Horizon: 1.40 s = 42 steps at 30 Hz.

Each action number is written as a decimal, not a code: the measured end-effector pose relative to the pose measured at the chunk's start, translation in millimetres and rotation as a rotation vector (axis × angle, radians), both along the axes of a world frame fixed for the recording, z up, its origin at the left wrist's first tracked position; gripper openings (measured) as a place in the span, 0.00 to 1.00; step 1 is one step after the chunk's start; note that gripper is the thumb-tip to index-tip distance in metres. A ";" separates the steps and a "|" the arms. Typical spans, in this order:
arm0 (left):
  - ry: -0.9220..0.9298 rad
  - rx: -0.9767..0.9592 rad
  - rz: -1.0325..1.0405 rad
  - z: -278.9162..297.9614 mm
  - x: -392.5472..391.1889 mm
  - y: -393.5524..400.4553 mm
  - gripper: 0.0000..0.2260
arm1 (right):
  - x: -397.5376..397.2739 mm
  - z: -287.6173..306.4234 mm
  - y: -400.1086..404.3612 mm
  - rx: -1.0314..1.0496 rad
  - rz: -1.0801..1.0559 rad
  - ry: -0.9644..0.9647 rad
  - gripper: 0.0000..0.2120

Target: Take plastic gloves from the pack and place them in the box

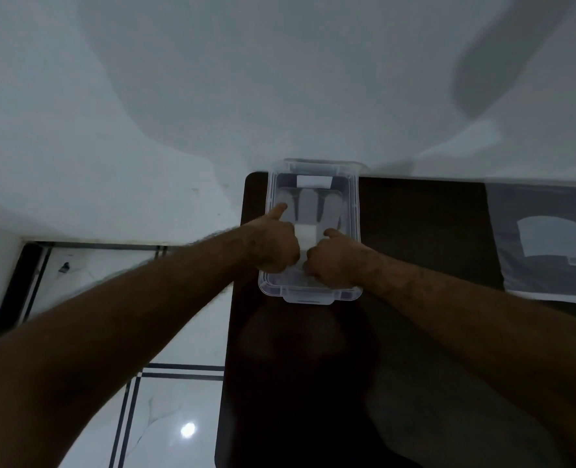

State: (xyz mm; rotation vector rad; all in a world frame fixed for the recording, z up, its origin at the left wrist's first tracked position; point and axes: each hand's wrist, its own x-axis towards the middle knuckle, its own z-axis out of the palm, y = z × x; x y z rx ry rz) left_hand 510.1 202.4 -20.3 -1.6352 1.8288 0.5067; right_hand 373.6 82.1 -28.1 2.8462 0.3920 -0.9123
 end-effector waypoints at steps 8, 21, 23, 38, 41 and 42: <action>0.021 0.025 0.023 3.8 -3.4 2.4 0.15 | 9.5 10.4 -11.8 -0.122 -0.053 -0.018 0.19; -0.068 -0.132 0.142 -0.2 28.6 -28.9 0.17 | 28.8 20.4 -30.8 -0.255 -0.141 -0.040 0.15; -0.069 -0.164 0.152 -0.8 30.9 -33.0 0.21 | 26.9 17.6 -27.2 -0.226 -0.117 -0.051 0.19; 0.017 -0.284 0.291 13.2 9.0 -13.6 0.22 | 2.9 26.5 -20.2 -0.147 -0.215 -0.099 0.20; 0.051 -0.400 0.411 29.1 -14.4 9.1 0.22 | -13.6 39.6 -23.6 -0.087 -0.327 -0.226 0.18; 0.073 -0.442 0.476 32.2 -23.2 16.7 0.21 | -22.1 41.8 -26.2 -0.030 -0.391 -0.283 0.18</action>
